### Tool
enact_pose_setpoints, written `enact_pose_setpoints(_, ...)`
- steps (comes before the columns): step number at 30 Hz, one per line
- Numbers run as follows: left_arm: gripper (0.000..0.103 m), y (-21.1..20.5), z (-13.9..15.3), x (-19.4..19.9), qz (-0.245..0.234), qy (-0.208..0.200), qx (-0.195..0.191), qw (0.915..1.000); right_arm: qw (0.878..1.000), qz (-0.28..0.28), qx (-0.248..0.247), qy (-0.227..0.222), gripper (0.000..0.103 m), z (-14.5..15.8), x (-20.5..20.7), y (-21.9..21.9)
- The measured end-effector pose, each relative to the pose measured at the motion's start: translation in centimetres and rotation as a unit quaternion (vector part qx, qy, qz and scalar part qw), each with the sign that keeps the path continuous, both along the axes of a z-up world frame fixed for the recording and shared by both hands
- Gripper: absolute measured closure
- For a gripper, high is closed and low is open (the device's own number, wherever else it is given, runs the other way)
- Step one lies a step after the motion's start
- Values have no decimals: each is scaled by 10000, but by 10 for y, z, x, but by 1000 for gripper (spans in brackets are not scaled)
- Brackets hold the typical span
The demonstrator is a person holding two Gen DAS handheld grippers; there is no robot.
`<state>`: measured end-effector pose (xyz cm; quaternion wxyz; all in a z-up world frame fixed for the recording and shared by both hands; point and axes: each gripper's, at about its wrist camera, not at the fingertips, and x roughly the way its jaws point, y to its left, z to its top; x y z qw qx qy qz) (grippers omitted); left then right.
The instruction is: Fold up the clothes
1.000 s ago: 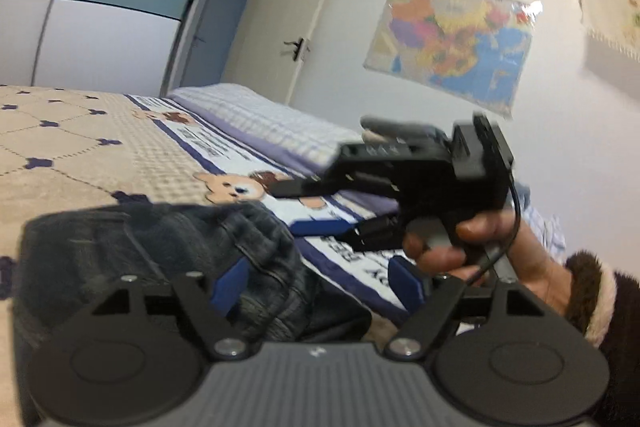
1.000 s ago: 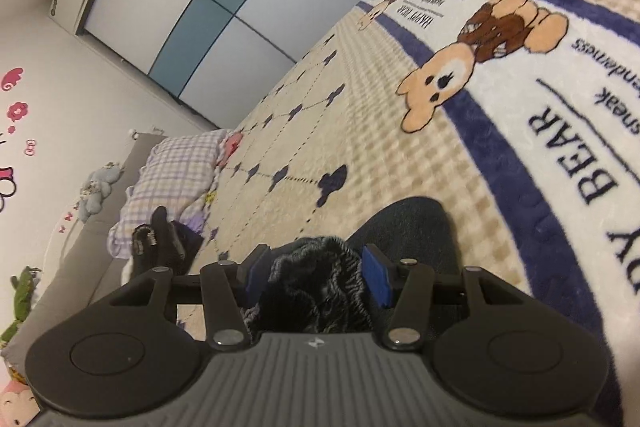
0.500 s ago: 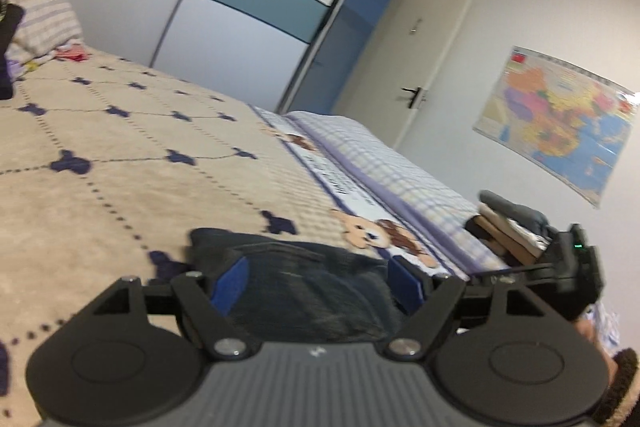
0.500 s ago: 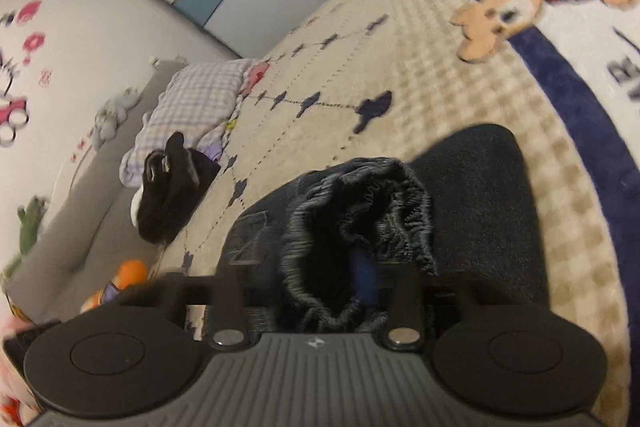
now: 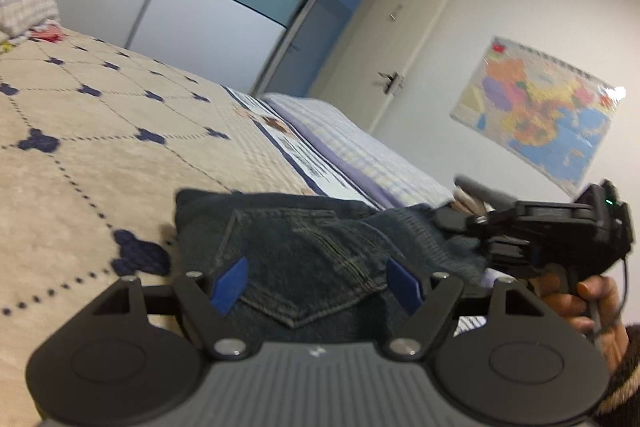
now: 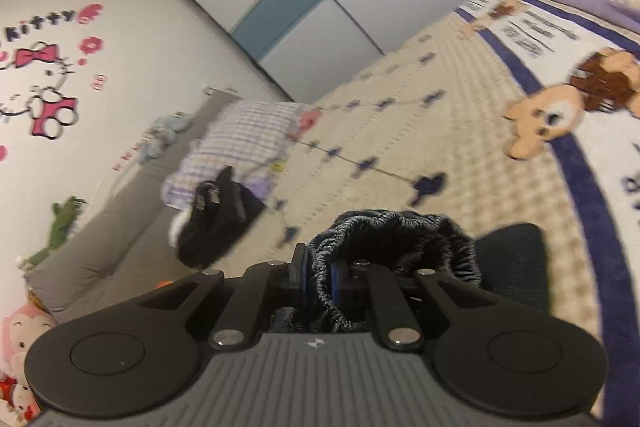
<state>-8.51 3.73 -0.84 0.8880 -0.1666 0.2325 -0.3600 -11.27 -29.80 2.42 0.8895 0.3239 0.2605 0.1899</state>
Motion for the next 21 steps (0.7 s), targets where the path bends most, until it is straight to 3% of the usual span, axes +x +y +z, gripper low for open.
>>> enact_pose_setpoints(4,26,-15,-7,-3,-277,19,231,9993,9961,-95,-288,824,92,-42,7,-7)
enact_pose_setpoints(8,26,-27,-15,-7,-482,40,479,9977,9952,74,-580,789,93,-59,3,-3)
enact_pose_setpoints(12,26,-36,-21,-12,-529,-57,726,9959,9957,104,-561,725,90,-53,1,-4)
enact_pose_setpoints(15,26,-38,-21,-14,-600,-87,723,9955,9954,-95,-738,600,78,-32,-4,-6)
enact_pose_setpoints(18,26,-40,-19,-15,-692,-90,695,9951,9919,-423,-1165,260,77,-6,-12,-7)
enact_pose_setpoints(21,26,-42,-18,-16,-785,-93,666,9946,9910,-415,-1274,13,77,11,-7,-2)
